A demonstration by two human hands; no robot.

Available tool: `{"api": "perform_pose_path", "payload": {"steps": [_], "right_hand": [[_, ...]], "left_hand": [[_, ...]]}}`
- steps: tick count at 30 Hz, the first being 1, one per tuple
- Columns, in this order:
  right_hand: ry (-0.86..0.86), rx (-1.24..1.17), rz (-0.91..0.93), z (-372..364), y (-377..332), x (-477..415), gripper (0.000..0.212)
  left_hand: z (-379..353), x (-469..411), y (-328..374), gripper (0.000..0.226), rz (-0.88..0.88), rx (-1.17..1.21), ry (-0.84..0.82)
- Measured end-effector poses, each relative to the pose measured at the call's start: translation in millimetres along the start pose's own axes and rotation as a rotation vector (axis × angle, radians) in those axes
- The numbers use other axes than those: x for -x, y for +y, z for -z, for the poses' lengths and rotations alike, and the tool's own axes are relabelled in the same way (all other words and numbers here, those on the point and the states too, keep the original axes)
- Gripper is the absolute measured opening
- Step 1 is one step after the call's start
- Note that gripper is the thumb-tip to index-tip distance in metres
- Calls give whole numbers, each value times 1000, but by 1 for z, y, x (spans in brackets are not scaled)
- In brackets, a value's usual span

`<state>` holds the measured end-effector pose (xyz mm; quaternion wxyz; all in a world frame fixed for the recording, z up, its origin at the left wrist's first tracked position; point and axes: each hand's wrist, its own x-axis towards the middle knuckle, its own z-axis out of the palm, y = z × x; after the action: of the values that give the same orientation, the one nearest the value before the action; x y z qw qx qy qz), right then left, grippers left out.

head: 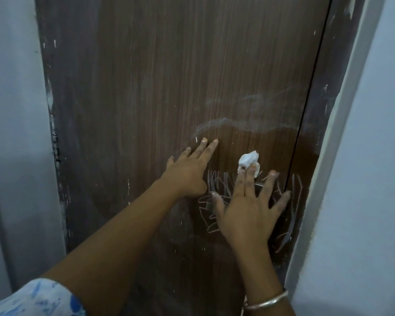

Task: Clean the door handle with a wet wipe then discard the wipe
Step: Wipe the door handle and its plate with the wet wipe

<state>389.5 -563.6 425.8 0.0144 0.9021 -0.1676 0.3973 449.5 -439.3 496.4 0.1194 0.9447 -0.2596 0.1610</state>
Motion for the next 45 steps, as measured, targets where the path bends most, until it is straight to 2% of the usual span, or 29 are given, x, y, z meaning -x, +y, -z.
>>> {"api": "perform_pose_path", "payload": {"steps": [4,8,12,16,21,28,33,37,45], "right_hand": [[-4,8,61,1,12,-2,83],[55,-35,-88,4,26,0,85],[32,-5,-23,1,32,1,86],[66,-57,-118,4,38,5,88],[42,-68,-41,3,39,3,91],[52,-167,-152,12,30,-2,96],[72,-87,-249,28,24,-6,92],[4,-172,-212,27,32,1,92],[52,-321,-236,21,39,6,95]], "left_hand": [[-11,-1,15,112,-45,-88,66],[-18,-3,23,112,-34,-67,76],[-19,-5,26,113,-40,-63,87],[-21,-5,25,112,-41,-69,78],[-22,-4,27,109,-36,-71,76],[-20,-3,25,108,-32,-70,74],[-22,-4,20,111,-37,-96,64],[-23,-4,20,112,-41,-94,60],[-23,-3,20,111,-43,-93,57]]}}
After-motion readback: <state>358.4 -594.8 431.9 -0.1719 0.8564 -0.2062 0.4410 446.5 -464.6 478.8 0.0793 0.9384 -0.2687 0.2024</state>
